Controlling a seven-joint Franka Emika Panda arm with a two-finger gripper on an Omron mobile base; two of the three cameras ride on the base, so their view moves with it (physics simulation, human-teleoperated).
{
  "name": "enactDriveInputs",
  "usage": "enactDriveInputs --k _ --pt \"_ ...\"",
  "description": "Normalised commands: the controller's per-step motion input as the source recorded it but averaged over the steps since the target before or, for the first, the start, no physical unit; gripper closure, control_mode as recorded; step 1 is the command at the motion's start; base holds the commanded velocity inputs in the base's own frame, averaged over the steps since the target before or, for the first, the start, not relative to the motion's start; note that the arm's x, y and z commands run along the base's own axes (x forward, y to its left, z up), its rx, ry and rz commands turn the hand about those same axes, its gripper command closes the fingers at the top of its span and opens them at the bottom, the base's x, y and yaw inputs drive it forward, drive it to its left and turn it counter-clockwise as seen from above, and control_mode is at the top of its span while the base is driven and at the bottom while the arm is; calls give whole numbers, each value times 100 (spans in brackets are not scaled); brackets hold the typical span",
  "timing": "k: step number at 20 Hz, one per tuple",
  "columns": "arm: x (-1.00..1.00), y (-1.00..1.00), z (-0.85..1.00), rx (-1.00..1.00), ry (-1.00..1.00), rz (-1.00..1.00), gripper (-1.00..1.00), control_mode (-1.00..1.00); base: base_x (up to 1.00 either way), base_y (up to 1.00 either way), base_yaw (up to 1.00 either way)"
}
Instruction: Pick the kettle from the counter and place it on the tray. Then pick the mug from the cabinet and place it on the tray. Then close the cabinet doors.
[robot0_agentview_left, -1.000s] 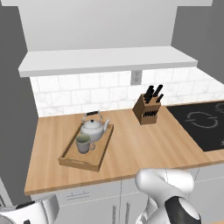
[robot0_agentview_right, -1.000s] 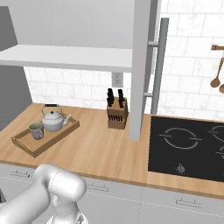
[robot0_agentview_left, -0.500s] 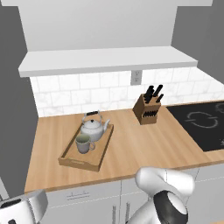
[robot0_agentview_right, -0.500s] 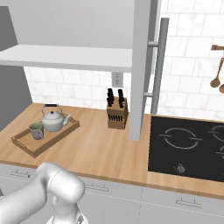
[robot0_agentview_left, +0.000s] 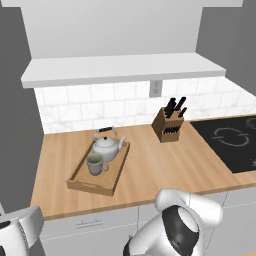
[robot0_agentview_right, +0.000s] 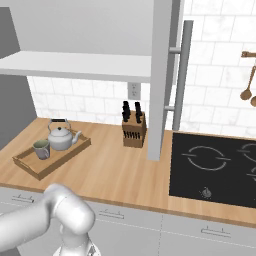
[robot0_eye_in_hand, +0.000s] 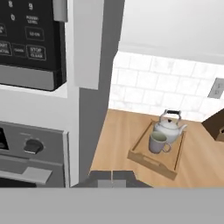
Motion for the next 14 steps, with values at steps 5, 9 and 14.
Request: enactDriveInputs --k 5,9,14 --pt "0 0 36 0 -7 -1 100 -100 0 0 0" --pt "0 0 32 0 -8 -1 100 -100 0 0 0" --pt "0 5 31 0 -8 -1 100 -100 0 0 0"
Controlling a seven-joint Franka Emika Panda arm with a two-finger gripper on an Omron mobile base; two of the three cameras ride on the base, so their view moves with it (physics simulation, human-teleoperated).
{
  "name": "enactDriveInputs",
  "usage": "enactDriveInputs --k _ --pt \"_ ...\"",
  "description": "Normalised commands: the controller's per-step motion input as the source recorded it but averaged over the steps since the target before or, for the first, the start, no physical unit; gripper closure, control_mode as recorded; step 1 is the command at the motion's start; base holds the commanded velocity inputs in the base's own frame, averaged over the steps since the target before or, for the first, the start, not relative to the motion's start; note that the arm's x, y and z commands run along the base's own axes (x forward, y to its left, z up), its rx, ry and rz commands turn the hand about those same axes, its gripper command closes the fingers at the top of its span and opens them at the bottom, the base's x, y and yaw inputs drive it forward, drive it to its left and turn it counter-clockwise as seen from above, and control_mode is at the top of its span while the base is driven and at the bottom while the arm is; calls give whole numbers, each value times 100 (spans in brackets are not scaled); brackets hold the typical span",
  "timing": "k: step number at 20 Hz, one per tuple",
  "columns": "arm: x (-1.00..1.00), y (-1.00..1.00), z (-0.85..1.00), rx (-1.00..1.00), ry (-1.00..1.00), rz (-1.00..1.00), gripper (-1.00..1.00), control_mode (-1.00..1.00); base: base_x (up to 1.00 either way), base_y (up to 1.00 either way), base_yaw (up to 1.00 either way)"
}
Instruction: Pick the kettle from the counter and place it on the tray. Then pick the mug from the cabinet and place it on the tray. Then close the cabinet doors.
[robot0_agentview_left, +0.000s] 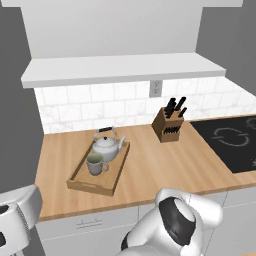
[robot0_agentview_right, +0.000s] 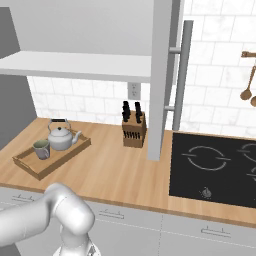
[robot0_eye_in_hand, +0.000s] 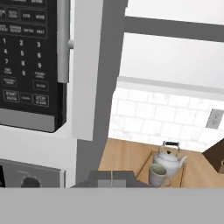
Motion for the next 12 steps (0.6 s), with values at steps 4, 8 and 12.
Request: enactDriveInputs --k 4,8,12 --pt "0 12 27 0 -6 -1 100 -100 0 0 0" --pt "0 14 19 0 -2 -2 100 -100 0 0 0" --pt "0 18 7 0 -1 -3 100 -100 0 0 0"
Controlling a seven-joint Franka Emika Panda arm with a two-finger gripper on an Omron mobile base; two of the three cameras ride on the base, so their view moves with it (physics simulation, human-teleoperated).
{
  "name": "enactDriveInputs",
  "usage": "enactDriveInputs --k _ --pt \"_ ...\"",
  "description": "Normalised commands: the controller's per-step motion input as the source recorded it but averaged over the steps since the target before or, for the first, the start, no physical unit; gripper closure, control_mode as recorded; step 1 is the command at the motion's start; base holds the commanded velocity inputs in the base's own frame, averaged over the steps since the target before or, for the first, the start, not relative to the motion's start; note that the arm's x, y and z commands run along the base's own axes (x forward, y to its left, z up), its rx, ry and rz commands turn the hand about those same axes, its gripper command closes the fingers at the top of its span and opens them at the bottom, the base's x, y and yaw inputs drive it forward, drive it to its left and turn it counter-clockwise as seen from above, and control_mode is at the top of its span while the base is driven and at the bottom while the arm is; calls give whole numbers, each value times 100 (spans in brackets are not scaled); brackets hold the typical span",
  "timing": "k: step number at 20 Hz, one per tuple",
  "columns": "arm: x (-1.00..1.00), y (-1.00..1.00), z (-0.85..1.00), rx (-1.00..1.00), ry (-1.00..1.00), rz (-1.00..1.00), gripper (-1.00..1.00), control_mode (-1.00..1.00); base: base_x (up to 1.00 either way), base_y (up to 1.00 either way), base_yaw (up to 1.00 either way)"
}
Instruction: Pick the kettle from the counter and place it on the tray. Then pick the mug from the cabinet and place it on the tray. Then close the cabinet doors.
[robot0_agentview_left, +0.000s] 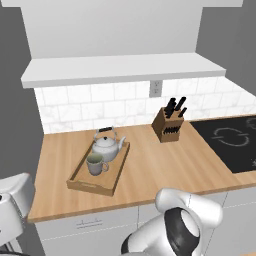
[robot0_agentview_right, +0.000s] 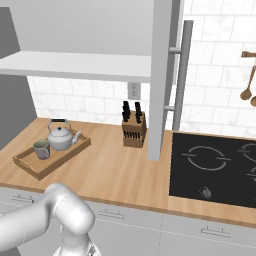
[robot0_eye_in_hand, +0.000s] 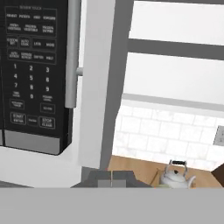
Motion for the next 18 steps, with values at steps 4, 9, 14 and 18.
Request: enactDriveInputs --k 4,9,14,18 --pt "0 19 2 0 -4 -4 100 -100 0 0 0" --pt "0 22 14 0 -5 -5 100 -100 0 0 0" --pt "0 32 3 0 -4 -5 100 -100 0 0 0" --pt "0 36 0 0 -3 -5 100 -100 0 0 0"
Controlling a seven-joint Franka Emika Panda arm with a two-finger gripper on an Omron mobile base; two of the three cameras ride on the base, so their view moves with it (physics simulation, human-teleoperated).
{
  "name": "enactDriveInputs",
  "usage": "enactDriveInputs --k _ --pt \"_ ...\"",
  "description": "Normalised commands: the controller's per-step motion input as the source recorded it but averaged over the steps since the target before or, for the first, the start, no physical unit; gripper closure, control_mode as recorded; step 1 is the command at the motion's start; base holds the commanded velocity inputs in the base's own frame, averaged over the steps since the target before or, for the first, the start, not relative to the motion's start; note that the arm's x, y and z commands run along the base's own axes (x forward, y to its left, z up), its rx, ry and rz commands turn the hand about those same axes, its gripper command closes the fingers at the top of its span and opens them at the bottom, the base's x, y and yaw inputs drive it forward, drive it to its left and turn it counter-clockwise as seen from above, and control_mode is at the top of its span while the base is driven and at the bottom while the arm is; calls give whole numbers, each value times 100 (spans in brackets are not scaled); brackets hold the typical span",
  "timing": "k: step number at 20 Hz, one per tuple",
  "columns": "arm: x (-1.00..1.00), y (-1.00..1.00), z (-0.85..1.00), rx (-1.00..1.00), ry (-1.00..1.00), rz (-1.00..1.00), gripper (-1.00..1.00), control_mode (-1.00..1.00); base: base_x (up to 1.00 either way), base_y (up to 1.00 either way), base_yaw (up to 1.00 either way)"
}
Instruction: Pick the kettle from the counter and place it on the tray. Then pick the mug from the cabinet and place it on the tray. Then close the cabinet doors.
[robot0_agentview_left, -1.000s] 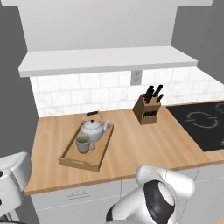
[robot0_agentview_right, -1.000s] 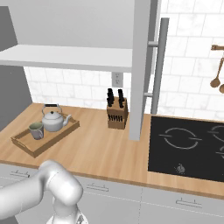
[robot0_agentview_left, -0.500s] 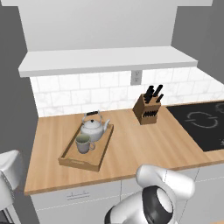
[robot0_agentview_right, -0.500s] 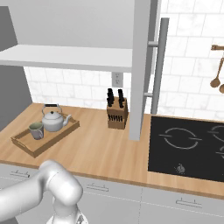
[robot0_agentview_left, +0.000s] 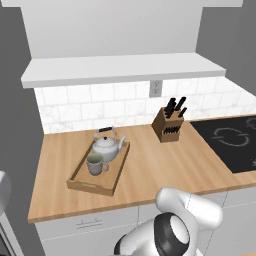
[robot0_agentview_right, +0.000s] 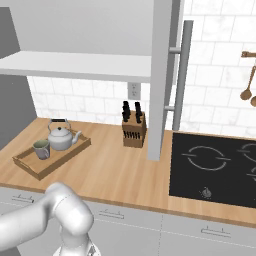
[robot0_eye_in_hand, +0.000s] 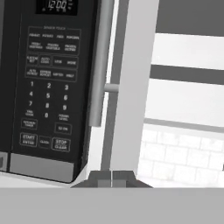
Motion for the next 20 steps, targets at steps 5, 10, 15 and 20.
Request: enactDriveInputs --k 5,10,15,20 --pt "4 21 0 0 -2 -5 100 -100 0 0 0" --pt "29 21 0 0 0 -9 100 -100 0 0 0" --pt "27 18 0 0 -1 -9 100 -100 0 0 0" --pt "21 16 0 0 -2 -9 100 -100 0 0 0"
